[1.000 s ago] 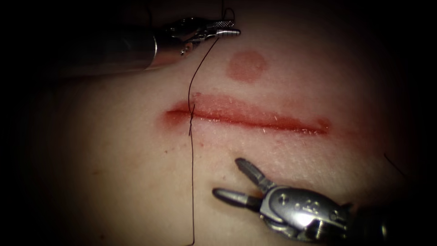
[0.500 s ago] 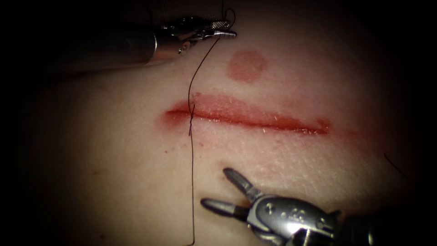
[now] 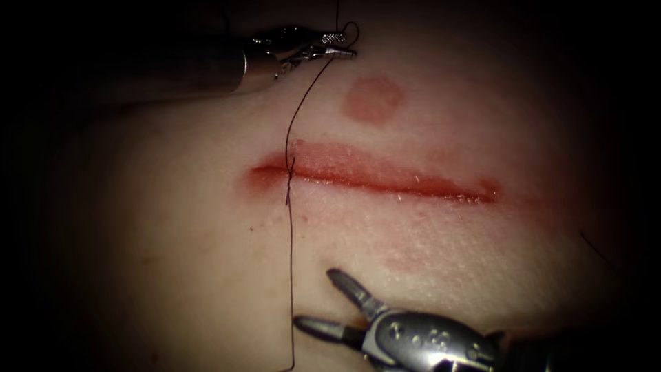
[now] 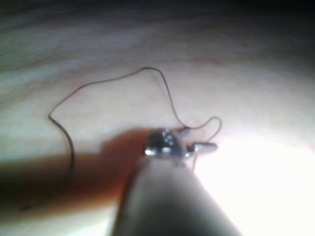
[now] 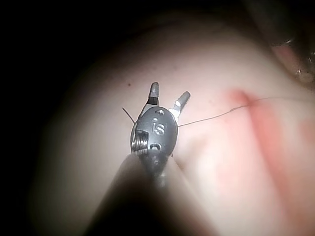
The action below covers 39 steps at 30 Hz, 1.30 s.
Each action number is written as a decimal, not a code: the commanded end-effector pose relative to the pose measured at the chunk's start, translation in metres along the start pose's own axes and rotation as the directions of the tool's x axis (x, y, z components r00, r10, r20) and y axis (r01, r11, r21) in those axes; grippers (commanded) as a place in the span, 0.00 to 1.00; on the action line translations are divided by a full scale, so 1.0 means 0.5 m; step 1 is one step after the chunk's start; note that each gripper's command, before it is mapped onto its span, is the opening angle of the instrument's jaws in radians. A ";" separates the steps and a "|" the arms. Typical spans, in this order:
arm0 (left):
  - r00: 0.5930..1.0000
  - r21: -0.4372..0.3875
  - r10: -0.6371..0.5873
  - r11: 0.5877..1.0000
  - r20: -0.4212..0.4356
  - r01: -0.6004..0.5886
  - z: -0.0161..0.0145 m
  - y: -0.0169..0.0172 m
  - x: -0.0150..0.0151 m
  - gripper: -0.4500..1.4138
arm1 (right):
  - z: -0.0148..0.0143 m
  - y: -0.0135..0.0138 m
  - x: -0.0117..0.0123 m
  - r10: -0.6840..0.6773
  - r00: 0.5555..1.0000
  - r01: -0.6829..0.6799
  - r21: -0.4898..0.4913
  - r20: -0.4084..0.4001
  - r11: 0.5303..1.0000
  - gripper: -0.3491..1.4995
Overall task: Wound Closure
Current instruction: Wrap the suture around the right gripper once.
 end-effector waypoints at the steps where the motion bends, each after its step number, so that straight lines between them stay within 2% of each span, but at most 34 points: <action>1: 1.000 0.002 0.000 1.000 0.006 0.000 0.0018 -0.0010 -0.0007 0.48 | 0.0010 -0.0014 -0.0014 0.002 1.000 -0.002 0.002 0.001 1.000 0.99; 10: 1.000 -0.006 -0.019 1.000 0.016 0.020 0.0057 -0.0024 -0.0020 0.45 | 0.0009 -0.0015 -0.0018 0.001 1.000 -0.001 0.003 0.003 1.000 0.99; 11: 1.000 -0.012 -0.019 1.000 0.017 0.019 0.0057 -0.0026 -0.0019 0.41 | 0.0009 -0.0015 -0.0018 0.001 1.000 -0.001 0.003 0.003 1.000 0.99; 12: 1.000 -0.031 -0.018 0.999 0.021 0.019 0.0054 -0.0026 -0.0019 0.32 | 0.0009 -0.0015 -0.0018 0.001 1.000 -0.001 0.003 0.003 1.000 0.99; 14: 1.000 -0.056 -0.016 0.998 0.026 0.018 0.0050 -0.0024 -0.0021 0.21 | 0.0010 -0.0014 -0.0019 0.001 1.000 -0.001 0.002 0.003 1.000 0.99; 15: 0.999 -0.060 -0.021 0.998 0.028 0.023 0.0046 -0.0018 -0.0024 0.11 | 0.0012 -0.0014 -0.0020 0.001 1.000 -0.001 0.001 0.003 1.000 0.99; 16: 1.000 -0.061 -0.003 0.998 0.031 0.005 0.0045 -0.0012 -0.0027 0.05 | 0.0014 -0.0012 -0.0022 0.001 1.000 -0.001 0.001 0.003 1.000 0.99; 26: 0.994 -0.115 0.103 0.988 0.036 -0.098 0.0030 -0.0006 -0.0018 0.05 | 0.0018 -0.0011 -0.0024 0.000 1.000 0.000 0.000 0.003 1.000 0.99; 31: 0.993 -0.114 0.116 0.987 0.019 -0.113 0.0001 0.0009 0.0009 0.05 | 0.0019 -0.0011 -0.0026 0.000 1.000 0.000 -0.001 0.003 1.000 0.98; 39: 0.988 -0.129 0.157 0.979 -0.017 -0.158 -0.0039 0.0075 0.0074 0.05 | 0.0031 -0.0018 -0.0033 -0.002 1.000 0.002 -0.004 0.004 1.000 0.98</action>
